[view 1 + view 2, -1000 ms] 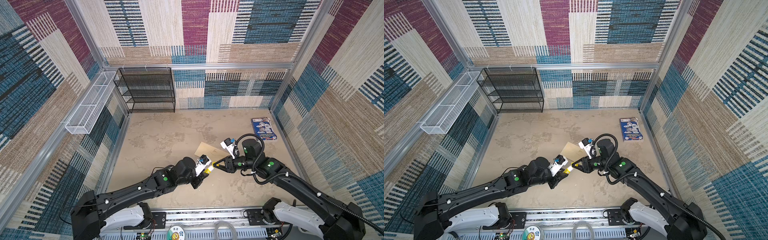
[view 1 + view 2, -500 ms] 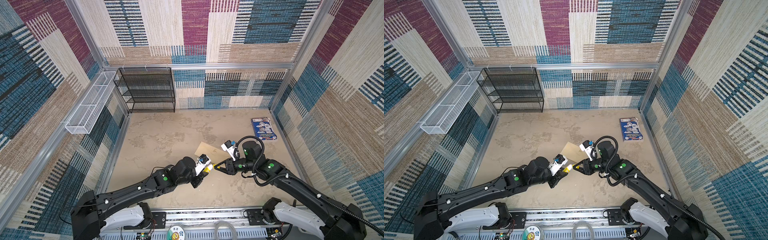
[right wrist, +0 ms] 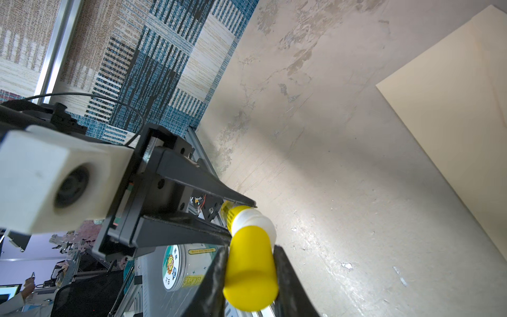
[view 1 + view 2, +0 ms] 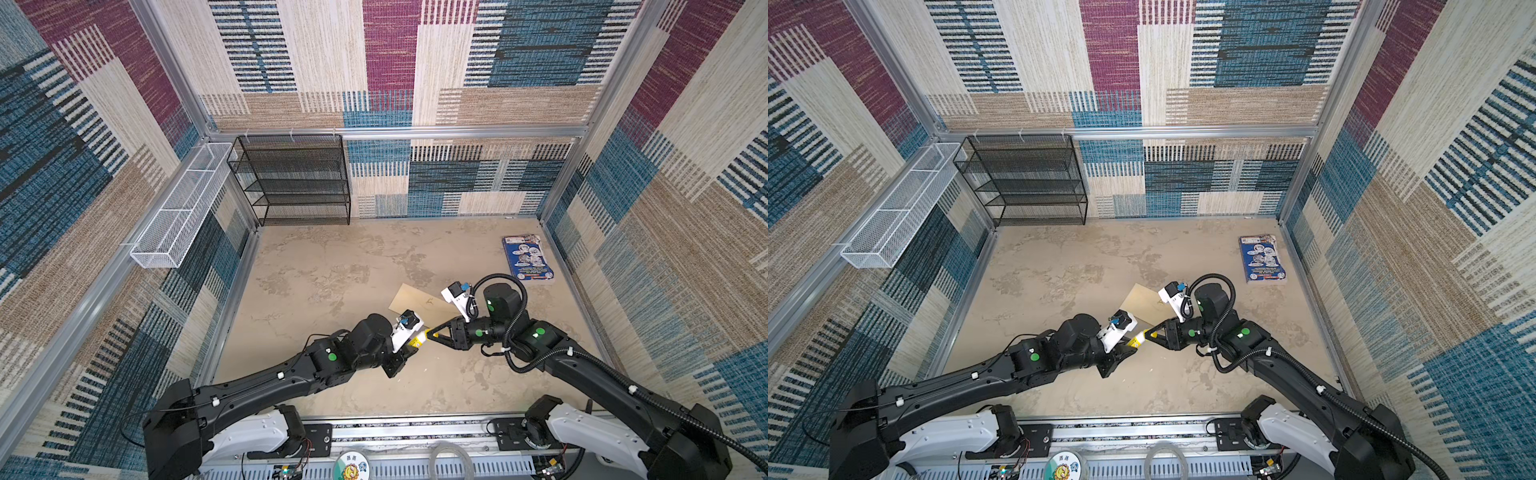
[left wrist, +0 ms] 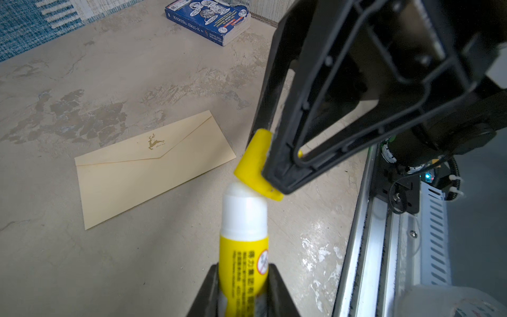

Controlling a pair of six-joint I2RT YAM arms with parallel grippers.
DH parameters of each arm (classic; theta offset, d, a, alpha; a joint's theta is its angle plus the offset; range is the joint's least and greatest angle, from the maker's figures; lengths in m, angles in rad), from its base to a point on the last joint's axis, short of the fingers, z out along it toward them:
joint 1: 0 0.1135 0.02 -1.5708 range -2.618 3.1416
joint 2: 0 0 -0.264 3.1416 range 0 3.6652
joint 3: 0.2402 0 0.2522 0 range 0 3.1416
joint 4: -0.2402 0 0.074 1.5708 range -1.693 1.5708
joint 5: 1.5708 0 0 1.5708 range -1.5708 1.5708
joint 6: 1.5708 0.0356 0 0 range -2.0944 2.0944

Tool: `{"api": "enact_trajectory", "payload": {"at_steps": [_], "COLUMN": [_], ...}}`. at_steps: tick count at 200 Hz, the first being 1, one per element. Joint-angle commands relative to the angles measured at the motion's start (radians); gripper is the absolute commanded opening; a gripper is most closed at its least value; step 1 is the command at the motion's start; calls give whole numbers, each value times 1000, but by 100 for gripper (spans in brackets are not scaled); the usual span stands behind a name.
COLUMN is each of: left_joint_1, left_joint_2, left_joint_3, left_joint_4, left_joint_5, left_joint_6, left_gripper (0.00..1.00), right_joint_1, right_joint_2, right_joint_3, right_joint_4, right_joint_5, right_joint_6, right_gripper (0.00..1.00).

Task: Place the letter into the envelope and seal it
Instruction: 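Lift the yellow cap with the right gripper onto the glue stick's white tip, then press the yellow cap down over the glue stick tip with the right gripper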

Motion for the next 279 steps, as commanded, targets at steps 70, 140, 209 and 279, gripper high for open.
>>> {"api": "enact_trajectory", "payload": {"at_steps": [70,140,209,279], "left_joint_1": [1,-6,-5,-4], "left_joint_2": [-14,-21,-40,-62], "left_joint_3": [-7,-4,-34,-67], "left_joint_4": [48,70,213,336], "left_joint_5": [99,110,63,98], "left_joint_6": [39,94,70,44], "left_gripper": [0,0,0,0], "right_joint_1": [0,-1,-1,-1], "right_joint_2": [17,29,-29,-63], "right_joint_3": [-15,-35,-115,-182], "right_joint_4": [80,50,136,232], "right_joint_5": [-49,-133,-171,-215], "right_joint_6": [11,-48,20,61], "right_gripper": [29,29,29,29]}}
